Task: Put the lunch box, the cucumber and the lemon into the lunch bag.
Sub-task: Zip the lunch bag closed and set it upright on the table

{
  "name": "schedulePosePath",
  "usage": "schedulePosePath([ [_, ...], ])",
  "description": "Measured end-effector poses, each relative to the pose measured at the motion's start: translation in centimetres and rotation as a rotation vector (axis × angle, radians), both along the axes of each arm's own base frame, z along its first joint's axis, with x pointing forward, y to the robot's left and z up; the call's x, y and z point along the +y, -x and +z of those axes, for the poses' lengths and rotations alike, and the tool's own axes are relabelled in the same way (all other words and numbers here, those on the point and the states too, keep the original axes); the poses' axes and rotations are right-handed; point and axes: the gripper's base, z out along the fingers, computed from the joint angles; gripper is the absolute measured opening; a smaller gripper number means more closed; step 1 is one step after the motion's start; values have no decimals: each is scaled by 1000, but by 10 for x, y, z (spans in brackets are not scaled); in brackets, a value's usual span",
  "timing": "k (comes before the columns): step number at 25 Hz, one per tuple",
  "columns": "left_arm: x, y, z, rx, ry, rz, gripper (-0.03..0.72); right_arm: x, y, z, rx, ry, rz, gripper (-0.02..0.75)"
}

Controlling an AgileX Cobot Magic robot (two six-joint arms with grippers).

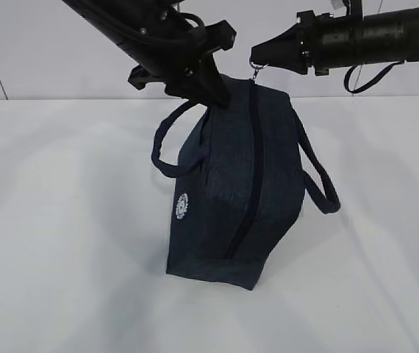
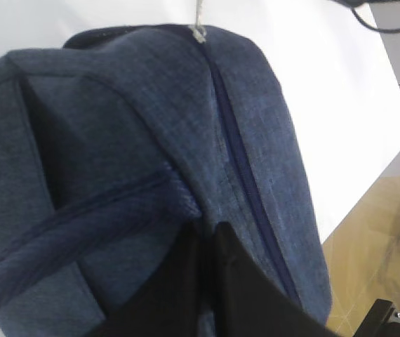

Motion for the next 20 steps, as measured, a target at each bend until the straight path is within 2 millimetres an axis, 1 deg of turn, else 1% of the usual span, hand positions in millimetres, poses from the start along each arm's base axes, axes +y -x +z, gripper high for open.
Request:
schedulePosePath([
  [6, 1, 6, 9, 1, 18, -33, -3, 2, -2, 11, -41, 7, 18, 6],
  [20, 3, 22, 30, 20, 69, -101, -3, 2, -3, 13, -52, 10, 17, 7],
])
